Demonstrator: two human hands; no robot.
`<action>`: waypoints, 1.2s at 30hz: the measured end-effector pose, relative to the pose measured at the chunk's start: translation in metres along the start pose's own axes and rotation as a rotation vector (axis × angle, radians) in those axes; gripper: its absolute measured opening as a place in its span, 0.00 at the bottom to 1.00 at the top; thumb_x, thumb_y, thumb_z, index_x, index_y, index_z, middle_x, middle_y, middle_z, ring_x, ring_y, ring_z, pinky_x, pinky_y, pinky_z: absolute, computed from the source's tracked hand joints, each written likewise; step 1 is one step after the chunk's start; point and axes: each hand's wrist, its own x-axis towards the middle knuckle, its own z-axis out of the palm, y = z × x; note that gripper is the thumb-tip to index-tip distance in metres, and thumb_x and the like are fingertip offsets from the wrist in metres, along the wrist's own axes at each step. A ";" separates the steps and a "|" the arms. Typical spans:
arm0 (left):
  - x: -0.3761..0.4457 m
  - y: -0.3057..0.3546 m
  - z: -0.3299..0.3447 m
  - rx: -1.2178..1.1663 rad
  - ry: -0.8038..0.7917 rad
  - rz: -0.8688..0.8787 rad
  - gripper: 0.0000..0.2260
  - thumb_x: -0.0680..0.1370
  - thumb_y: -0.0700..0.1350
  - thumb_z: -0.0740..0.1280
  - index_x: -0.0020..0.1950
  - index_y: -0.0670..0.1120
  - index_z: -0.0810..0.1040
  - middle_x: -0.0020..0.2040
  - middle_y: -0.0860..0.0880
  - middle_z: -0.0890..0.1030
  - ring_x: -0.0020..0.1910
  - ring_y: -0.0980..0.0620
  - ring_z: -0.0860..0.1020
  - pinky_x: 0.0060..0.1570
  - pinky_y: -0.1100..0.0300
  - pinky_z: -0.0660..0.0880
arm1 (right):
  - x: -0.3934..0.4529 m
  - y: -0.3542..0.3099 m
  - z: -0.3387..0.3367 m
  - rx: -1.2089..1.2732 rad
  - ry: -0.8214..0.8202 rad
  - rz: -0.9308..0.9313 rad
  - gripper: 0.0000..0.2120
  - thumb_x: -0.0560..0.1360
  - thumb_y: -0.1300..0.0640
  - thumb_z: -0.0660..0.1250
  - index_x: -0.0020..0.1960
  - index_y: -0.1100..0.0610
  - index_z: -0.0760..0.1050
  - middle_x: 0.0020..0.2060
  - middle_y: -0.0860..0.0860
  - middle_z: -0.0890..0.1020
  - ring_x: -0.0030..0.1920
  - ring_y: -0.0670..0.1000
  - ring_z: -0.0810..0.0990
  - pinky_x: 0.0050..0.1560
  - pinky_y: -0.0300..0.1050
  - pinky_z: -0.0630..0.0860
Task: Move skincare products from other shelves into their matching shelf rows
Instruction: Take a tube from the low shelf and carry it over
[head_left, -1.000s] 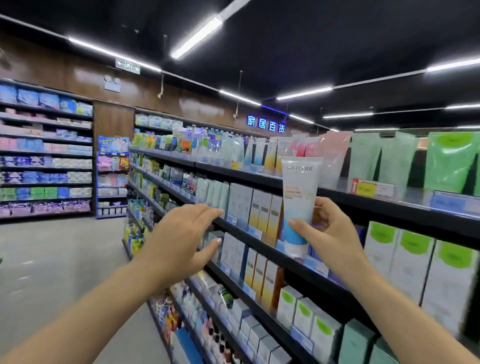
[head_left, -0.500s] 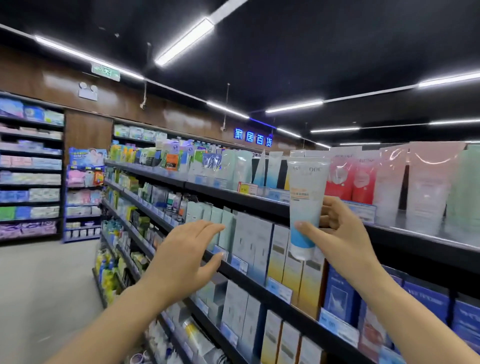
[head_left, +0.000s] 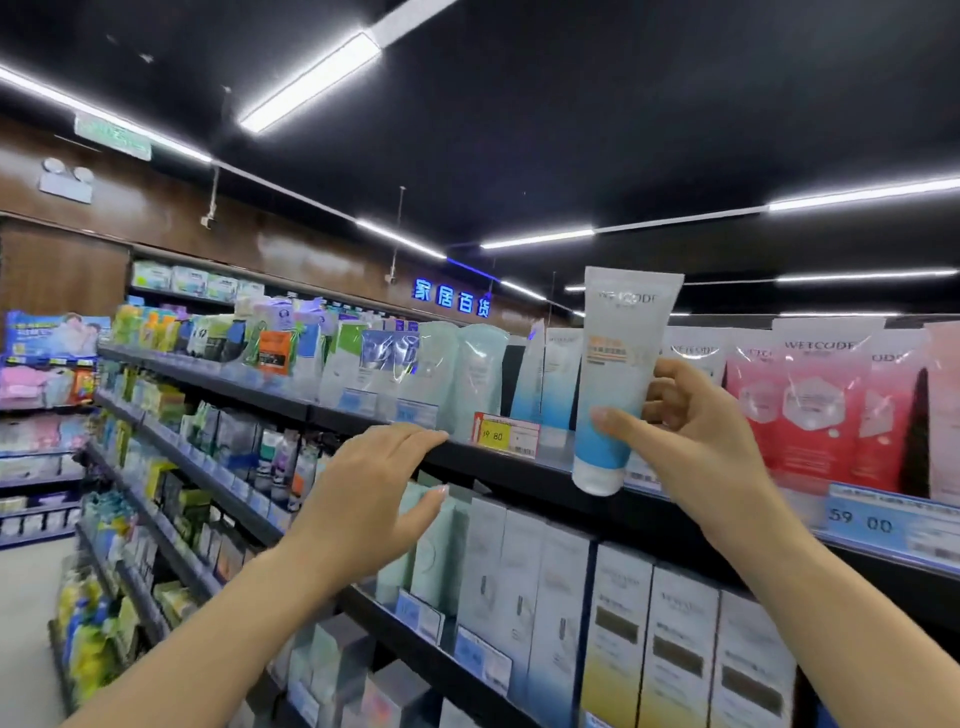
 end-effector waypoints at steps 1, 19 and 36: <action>0.007 -0.008 0.009 -0.020 0.018 0.015 0.23 0.74 0.58 0.58 0.65 0.48 0.74 0.59 0.52 0.78 0.59 0.52 0.75 0.60 0.57 0.68 | 0.008 0.001 0.007 -0.008 0.030 -0.003 0.21 0.67 0.58 0.75 0.57 0.51 0.74 0.49 0.45 0.82 0.47 0.43 0.82 0.42 0.34 0.79; 0.081 -0.101 0.118 -0.420 0.110 0.221 0.20 0.75 0.58 0.61 0.61 0.48 0.76 0.53 0.53 0.77 0.53 0.53 0.74 0.56 0.57 0.73 | 0.104 0.047 0.101 -0.543 0.154 0.270 0.20 0.69 0.56 0.75 0.56 0.54 0.70 0.48 0.48 0.80 0.47 0.46 0.80 0.44 0.40 0.80; 0.081 -0.104 0.138 -0.545 0.198 0.240 0.21 0.75 0.56 0.60 0.61 0.45 0.77 0.56 0.49 0.75 0.56 0.48 0.74 0.59 0.56 0.68 | 0.103 0.054 0.112 -0.771 0.076 0.469 0.23 0.71 0.50 0.72 0.62 0.53 0.68 0.48 0.45 0.77 0.46 0.43 0.77 0.39 0.35 0.75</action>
